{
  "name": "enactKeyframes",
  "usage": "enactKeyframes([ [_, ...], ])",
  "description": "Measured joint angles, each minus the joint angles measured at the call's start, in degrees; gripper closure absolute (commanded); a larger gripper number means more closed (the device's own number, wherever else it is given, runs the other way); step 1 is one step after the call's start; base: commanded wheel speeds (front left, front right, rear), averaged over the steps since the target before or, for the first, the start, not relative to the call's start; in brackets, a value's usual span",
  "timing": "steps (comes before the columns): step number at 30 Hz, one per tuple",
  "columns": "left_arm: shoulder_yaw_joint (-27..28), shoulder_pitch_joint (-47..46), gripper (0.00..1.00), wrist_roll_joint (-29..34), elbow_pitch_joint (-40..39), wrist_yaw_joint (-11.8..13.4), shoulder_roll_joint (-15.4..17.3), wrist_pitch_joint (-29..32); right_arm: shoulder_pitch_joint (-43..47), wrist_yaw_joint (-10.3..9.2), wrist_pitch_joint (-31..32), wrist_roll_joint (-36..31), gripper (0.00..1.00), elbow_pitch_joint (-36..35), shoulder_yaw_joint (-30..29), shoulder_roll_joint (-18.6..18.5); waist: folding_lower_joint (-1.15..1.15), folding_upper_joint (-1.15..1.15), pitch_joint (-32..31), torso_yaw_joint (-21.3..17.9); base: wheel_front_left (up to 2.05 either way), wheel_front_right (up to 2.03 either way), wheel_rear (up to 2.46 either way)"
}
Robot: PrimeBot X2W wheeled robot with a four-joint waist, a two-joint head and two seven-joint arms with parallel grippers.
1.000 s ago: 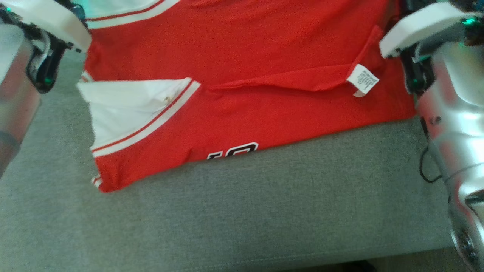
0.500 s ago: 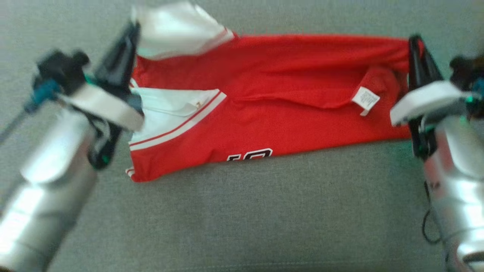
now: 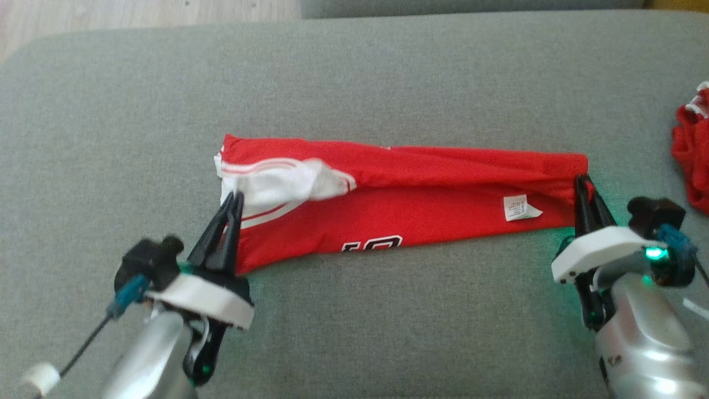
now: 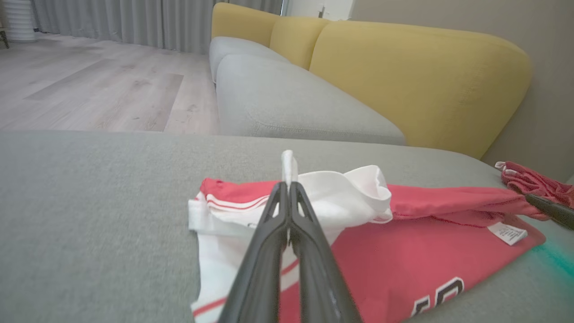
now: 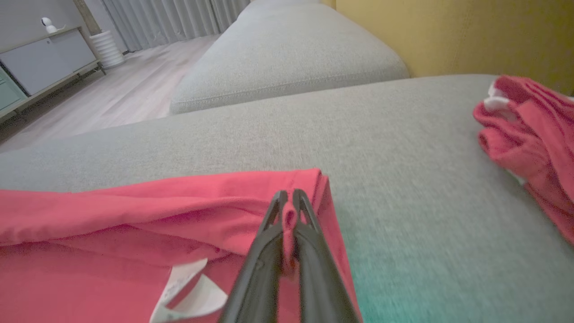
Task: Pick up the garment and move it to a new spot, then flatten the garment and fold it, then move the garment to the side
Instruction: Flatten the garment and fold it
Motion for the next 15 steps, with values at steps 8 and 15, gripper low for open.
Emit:
enactKeyframes([
  [8, 14.2, 8.5, 0.00, 11.2, -3.7, 3.3, -5.7, 0.0, 2.3, 0.00, 0.0, -1.1, 0.00, -4.7, -5.6, 1.5, 0.01, 0.00, -2.7, -0.3, 0.00, 0.00, 0.00],
  [15, 21.1, 17.9, 0.00, 21.1, -8.9, 4.6, -10.5, 0.0, 7.3, 0.00, 0.0, -3.4, 0.00, -5.5, -8.5, 3.1, 0.00, 0.00, -4.4, 0.3, 0.00, 0.00, 0.00],
])
